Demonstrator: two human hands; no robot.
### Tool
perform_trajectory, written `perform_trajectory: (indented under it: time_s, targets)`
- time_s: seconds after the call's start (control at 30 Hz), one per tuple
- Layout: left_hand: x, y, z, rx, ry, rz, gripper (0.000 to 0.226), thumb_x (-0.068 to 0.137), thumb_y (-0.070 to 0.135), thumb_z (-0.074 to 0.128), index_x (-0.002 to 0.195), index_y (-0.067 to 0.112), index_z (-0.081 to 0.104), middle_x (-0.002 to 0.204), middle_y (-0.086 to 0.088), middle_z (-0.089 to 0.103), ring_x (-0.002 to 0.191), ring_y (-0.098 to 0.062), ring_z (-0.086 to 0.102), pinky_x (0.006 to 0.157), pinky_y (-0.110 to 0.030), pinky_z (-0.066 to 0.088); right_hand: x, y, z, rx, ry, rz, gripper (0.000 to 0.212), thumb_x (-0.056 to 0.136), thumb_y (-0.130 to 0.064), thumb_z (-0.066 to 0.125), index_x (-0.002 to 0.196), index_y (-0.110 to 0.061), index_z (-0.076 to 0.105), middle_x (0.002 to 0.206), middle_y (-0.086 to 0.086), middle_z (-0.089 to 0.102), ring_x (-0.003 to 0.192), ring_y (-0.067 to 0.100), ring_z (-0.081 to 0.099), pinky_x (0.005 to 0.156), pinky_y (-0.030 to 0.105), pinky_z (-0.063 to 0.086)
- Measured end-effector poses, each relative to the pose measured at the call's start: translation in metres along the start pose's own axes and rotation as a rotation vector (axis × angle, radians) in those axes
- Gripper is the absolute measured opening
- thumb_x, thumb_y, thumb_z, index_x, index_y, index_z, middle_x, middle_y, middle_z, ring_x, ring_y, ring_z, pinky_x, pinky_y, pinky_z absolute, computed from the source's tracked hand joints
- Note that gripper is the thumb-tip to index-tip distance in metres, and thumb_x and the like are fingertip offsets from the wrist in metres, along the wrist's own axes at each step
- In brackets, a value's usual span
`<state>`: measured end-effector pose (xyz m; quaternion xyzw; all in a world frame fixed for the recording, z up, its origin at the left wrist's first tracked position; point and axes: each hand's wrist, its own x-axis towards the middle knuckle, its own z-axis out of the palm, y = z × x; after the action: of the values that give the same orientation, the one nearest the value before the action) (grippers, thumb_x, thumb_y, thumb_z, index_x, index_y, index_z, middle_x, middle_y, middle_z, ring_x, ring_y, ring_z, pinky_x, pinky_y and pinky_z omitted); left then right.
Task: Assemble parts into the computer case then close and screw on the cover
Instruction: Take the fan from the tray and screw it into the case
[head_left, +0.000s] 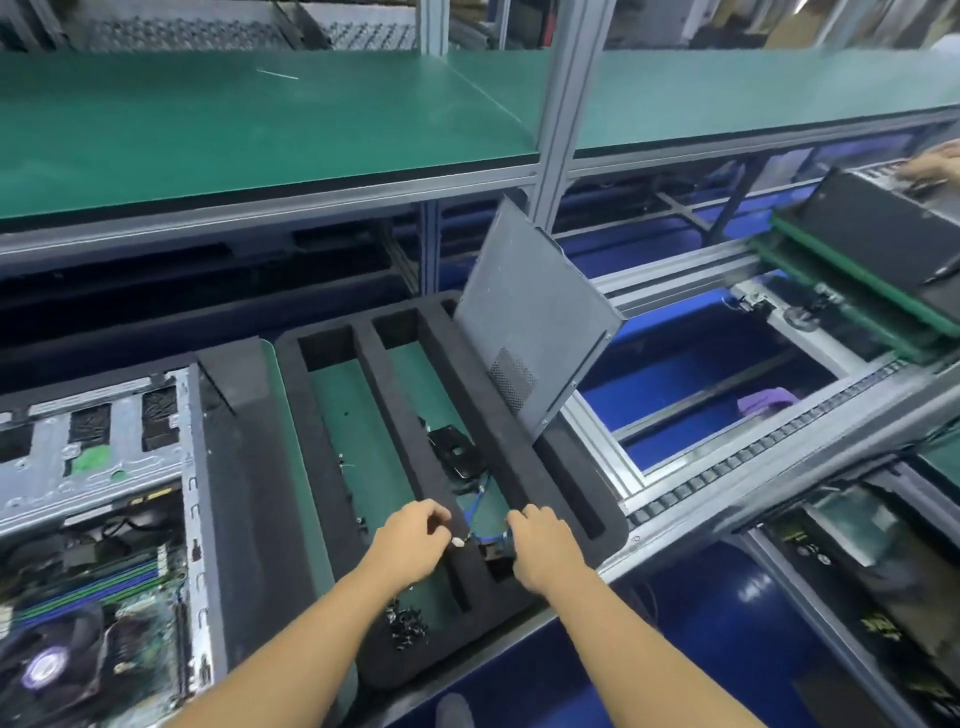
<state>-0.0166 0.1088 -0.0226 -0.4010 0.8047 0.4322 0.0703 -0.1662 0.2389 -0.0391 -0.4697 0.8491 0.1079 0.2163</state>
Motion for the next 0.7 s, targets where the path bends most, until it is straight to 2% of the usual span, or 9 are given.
perform_trajectory:
  time_s: [0.13, 0.2, 0.27, 0.33, 0.43, 0.53, 0.57, 0.63, 0.7]
  targets:
    - [0.001, -0.011, 0.002, -0.061, 0.068, -0.054, 0.024, 0.096, 0.02, 0.049, 0.116, 0.027, 0.061, 0.111, 0.008, 0.061, 0.092, -0.008, 0.059, 0.074, -0.02, 0.044, 0.016, 0.007, 0.022, -0.199, 0.043, -0.087, 0.031, 0.097, -0.024, 0.063, 0.125, -0.017, 0.053, 0.125, 0.006, 0.058, 0.119, 0.029, 0.051, 0.1, 0.04, 0.034]
    - [-0.002, -0.017, -0.002, -0.096, 0.108, -0.077, 0.021, 0.095, 0.021, 0.05, 0.112, 0.029, 0.061, 0.108, 0.011, 0.062, 0.091, -0.005, 0.059, 0.07, -0.015, 0.042, 0.023, 0.008, 0.027, -0.19, 0.093, -0.128, 0.022, 0.098, -0.025, 0.061, 0.119, -0.019, 0.056, 0.121, 0.004, 0.062, 0.115, 0.028, 0.056, 0.097, 0.04, 0.034]
    - [-0.006, -0.019, -0.011, -0.154, 0.164, -0.1, 0.018, 0.095, 0.021, 0.051, 0.106, 0.032, 0.061, 0.102, 0.013, 0.064, 0.086, -0.005, 0.062, 0.061, -0.007, 0.041, 0.032, 0.012, 0.021, -0.112, 0.126, -0.171, 0.023, 0.1, -0.032, 0.059, 0.12, -0.021, 0.058, 0.12, 0.002, 0.061, 0.115, 0.027, 0.058, 0.096, 0.039, 0.035]
    - [-0.009, -0.018, -0.025, -0.222, 0.231, -0.107, 0.018, 0.094, 0.022, 0.052, 0.101, 0.035, 0.061, 0.098, 0.013, 0.066, 0.083, -0.004, 0.064, 0.056, -0.005, 0.041, 0.041, 0.019, 0.005, 0.057, 0.136, -0.191, 0.029, 0.099, -0.037, 0.061, 0.124, -0.023, 0.059, 0.12, -0.001, 0.059, 0.115, 0.025, 0.059, 0.096, 0.036, 0.04]
    - [-0.013, -0.015, -0.047, -0.321, 0.324, -0.085, 0.019, 0.095, 0.023, 0.053, 0.096, 0.041, 0.061, 0.102, 0.015, 0.067, 0.088, 0.0, 0.063, 0.064, -0.006, 0.042, 0.047, 0.028, -0.026, 0.409, 0.182, -0.199, 0.031, 0.095, -0.032, 0.068, 0.123, -0.019, 0.063, 0.112, -0.004, 0.06, 0.106, 0.019, 0.06, 0.09, 0.028, 0.044]
    - [-0.022, -0.013, -0.066, -0.437, 0.382, -0.052, 0.017, 0.096, 0.025, 0.055, 0.096, 0.041, 0.062, 0.104, 0.015, 0.068, 0.093, 0.003, 0.062, 0.069, -0.009, 0.041, 0.042, 0.016, -0.062, 0.756, 0.246, -0.188, 0.011, 0.093, -0.026, 0.073, 0.101, -0.026, 0.066, 0.095, -0.013, 0.065, 0.089, 0.009, 0.06, 0.074, 0.008, 0.04]
    - [-0.026, -0.013, -0.072, -0.472, 0.394, -0.041, 0.017, 0.096, 0.025, 0.055, 0.097, 0.04, 0.063, 0.105, 0.014, 0.068, 0.094, 0.003, 0.062, 0.07, -0.01, 0.041, 0.039, 0.005, -0.074, 0.871, 0.245, -0.188, 0.007, 0.092, -0.026, 0.074, 0.092, -0.029, 0.068, 0.087, -0.015, 0.069, 0.082, 0.008, 0.062, 0.071, 0.006, 0.041]
    - [-0.035, -0.014, -0.086, -0.547, 0.424, -0.023, 0.017, 0.095, 0.024, 0.057, 0.1, 0.039, 0.064, 0.107, 0.016, 0.068, 0.099, 0.001, 0.061, 0.076, -0.014, 0.043, 0.03, -0.021, -0.095, 1.109, 0.211, -0.206, 0.006, 0.09, -0.026, 0.075, 0.085, -0.025, 0.073, 0.08, -0.008, 0.073, 0.073, 0.011, 0.064, 0.072, 0.017, 0.048]
    - [-0.048, -0.019, -0.1, -0.614, 0.453, -0.014, 0.018, 0.093, 0.027, 0.06, 0.106, 0.038, 0.065, 0.11, 0.019, 0.067, 0.103, -0.001, 0.061, 0.087, -0.023, 0.048, 0.019, -0.053, -0.111, 1.277, 0.172, -0.255, 0.014, 0.085, -0.036, 0.075, 0.09, -0.023, 0.076, 0.085, 0.003, 0.074, 0.076, 0.017, 0.064, 0.077, 0.035, 0.052]
